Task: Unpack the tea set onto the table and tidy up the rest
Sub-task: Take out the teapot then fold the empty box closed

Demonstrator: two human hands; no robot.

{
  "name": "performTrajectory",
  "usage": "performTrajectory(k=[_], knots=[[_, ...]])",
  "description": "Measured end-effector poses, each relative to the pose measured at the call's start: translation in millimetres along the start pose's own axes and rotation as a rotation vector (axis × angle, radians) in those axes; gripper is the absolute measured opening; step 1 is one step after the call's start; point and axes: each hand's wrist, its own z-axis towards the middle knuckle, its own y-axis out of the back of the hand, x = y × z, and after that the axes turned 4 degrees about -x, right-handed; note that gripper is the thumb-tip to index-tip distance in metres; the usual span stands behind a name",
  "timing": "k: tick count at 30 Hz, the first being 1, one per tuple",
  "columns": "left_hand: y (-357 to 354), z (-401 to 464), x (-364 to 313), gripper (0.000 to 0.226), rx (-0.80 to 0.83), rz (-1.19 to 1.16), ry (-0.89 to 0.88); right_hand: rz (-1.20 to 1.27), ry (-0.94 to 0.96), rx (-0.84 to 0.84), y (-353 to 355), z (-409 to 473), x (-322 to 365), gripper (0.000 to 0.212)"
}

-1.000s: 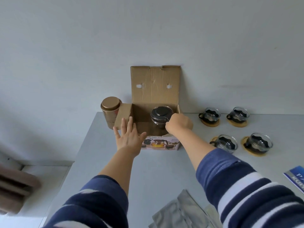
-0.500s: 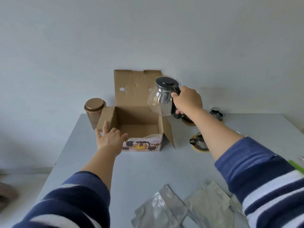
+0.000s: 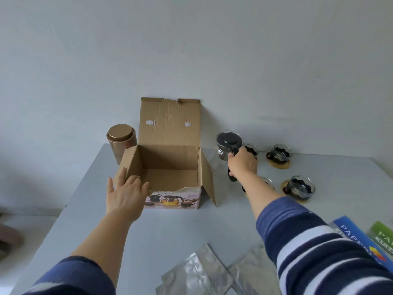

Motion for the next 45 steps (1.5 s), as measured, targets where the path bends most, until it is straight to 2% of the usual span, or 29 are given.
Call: performTrajectory(k=[7, 12, 16, 17, 19, 22, 24, 26, 30, 34, 36, 39, 42, 45], knots=[[-6, -6, 7, 0.041, -0.07, -0.019, -0.007, 0.022, -0.048, 0.03, -29, 12, -14, 0.033], [-11, -6, 11, 0.031, -0.191, -0.067, -0.016, 0.08, -0.049, 0.084, -33, 22, -13, 0.036], [-12, -6, 15, 0.017, -0.344, -0.222, -0.001, 0.127, -0.127, 0.028, -16, 0, -11, 0.06], [-13, -5, 14, 0.016, -0.381, -0.264, 0.049, 0.159, -0.168, -0.006, -14, -12, -12, 0.06], [-13, -2, 14, 0.039, -0.404, -0.353, 0.228, 0.25, -0.276, 0.01, -20, -39, -18, 0.05], [-8, -1, 12, 0.076, -0.267, -0.638, 0.507, 0.424, -0.527, 0.163, -41, -79, -23, 0.045], [-6, -1, 9, 0.083, -0.176, -0.853, 0.623, 0.545, -0.734, 0.241, -49, -96, -21, 0.044], [-5, -1, 7, 0.074, -0.157, -0.95, 0.664, 0.734, -0.876, 0.337, -54, -107, -20, 0.045], [0, -2, 13, 0.031, -0.173, -0.873, 0.585, 1.111, -1.0, 0.408, -54, -115, -19, 0.037], [5, -9, 26, 0.023, -0.206, -0.767, 0.5, 1.263, -1.019, 0.4, -41, -128, -11, 0.03], [5, -13, 33, 0.028, -0.234, -0.731, 0.446, 1.305, -1.027, 0.382, -36, -134, -10, 0.025], [5, -20, 39, 0.049, -0.255, -0.728, 0.365, 1.287, -0.996, 0.342, -31, -140, -12, 0.034], [1, -25, 39, 0.047, -0.213, -0.697, 0.305, 1.33, -0.953, 0.232, -23, -146, -11, 0.042], [0, -32, 34, 0.055, -0.139, -0.645, 0.277, 1.348, -0.719, 0.071, -9, -155, -5, 0.046]])
